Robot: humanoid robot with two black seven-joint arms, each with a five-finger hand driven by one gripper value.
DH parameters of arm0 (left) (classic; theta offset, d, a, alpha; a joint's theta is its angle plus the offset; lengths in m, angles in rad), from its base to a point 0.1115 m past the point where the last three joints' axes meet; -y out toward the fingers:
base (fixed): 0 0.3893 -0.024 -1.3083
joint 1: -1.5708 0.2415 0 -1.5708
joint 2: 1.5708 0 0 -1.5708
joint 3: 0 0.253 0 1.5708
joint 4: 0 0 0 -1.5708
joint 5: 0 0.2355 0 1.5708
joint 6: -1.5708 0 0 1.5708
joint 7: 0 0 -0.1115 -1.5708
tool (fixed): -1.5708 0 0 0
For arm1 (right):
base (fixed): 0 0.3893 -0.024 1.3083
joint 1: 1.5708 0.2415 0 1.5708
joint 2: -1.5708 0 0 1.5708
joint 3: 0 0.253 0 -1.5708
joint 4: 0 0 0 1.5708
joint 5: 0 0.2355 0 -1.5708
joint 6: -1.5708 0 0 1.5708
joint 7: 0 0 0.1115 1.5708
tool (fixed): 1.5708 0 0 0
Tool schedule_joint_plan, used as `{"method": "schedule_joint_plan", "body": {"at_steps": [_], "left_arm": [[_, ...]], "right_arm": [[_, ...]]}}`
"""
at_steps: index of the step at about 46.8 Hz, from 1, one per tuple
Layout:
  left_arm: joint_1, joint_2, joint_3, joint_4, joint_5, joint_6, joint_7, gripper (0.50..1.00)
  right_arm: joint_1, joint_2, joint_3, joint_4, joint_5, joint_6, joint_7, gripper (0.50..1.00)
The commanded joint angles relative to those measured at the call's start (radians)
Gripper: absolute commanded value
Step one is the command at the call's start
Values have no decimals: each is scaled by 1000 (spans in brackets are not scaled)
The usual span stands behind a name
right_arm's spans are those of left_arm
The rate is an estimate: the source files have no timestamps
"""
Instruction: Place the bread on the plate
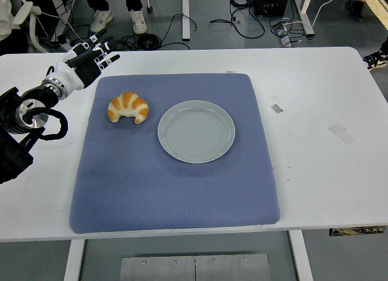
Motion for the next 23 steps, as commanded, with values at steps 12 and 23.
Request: {"method": "schedule_joint_plan", "body": {"at_steps": [12,23], "left_arm": [[8,33,12,-64,-3,9,1,984],[-1,33,18,-52,2,28,2,984]], "right_arm": [[0,0,0,0,0,0,0,1000],[0,0,0,0,0,0,0,1000]]}}
